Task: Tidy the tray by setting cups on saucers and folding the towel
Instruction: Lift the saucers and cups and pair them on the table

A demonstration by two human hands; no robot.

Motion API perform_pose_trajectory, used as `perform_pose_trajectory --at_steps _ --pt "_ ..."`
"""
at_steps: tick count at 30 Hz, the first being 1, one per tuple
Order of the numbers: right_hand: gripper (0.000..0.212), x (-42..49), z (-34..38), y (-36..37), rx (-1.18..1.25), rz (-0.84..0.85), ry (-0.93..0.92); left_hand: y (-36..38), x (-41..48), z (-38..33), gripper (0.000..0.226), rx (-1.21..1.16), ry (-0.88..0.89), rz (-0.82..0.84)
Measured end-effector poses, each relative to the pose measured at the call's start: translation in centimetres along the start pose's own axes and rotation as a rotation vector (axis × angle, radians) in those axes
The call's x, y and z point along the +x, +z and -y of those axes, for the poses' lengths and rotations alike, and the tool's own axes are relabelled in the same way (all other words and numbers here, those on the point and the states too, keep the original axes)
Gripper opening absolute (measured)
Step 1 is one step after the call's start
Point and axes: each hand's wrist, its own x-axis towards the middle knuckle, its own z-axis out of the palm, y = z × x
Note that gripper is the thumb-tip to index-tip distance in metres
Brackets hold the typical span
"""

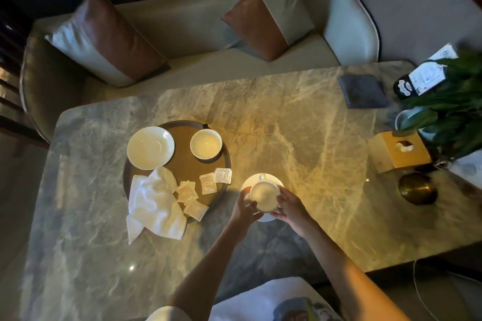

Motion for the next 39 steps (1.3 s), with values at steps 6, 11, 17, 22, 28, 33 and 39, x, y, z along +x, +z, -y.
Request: perform_pose_trajectory --at_steps 6,11,17,22,28,33,39 --pt "0.042 0.9 0.2 0.2 0.002 0.001 0.028 0.2 1.6 0.6 0.043 -0.028 -0.060 -0.054" --pt "0.040 1.3 0.0 -0.2 -0.006 -0.013 0.031 0.8 1.9 0.9 0.042 -0.060 -0.071 -0.082" --pt "0.040 1.9 -0.3 -0.2 -0.017 -0.020 0.018 1.0 2.4 1.4 0.041 -0.084 -0.100 -0.155" --pt "0.040 2.1 -0.6 -0.3 -0.014 -0.022 0.021 1.0 2.5 1.3 0.041 -0.077 -0.112 -0.158" --pt "0.043 2.0 -0.5 -0.4 -0.005 -0.002 0.039 1.4 2.1 0.5 0.040 -0.037 -0.125 -0.166" --pt "0.042 1.4 -0.4 -0.9 -0.103 -0.003 0.018 1.2 1.6 0.7 0.053 0.117 -0.037 -0.223" --pt "0.020 1.0 -2.1 -2.5 -0.173 -0.251 -0.147 0.6 1.0 1.6 0.059 0.410 0.058 -0.353"
